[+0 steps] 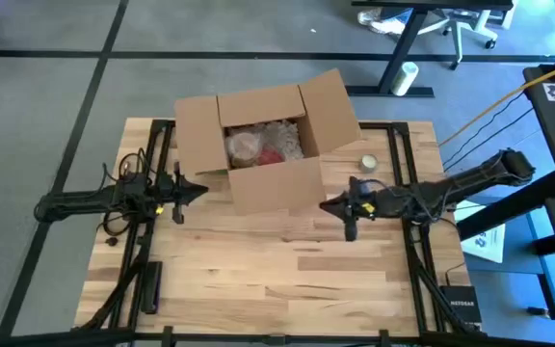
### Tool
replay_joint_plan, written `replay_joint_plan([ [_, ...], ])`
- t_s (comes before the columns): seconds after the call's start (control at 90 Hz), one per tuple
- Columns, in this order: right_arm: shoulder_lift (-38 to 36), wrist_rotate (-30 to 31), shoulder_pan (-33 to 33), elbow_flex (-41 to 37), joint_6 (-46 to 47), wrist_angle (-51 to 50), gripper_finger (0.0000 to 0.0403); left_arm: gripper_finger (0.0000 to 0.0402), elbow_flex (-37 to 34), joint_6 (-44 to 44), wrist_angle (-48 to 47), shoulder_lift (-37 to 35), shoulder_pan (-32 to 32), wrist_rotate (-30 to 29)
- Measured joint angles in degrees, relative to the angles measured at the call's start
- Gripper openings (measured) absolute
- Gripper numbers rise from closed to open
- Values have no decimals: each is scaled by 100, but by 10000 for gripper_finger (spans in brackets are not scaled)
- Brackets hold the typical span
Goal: Wrap mug
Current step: Return to Home Position
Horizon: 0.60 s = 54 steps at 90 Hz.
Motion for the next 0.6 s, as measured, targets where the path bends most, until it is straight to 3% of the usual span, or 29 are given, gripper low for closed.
replay_joint_plan([
  [0.433, -1060, 254, -37, -1427, -975, 983, 0, 1, 0, 0, 0, -2, 2, 0],
  [0.6, -1365, -404, -390, -2151, -984, 1898, 0, 1, 0, 0, 0, -2, 2, 0],
])
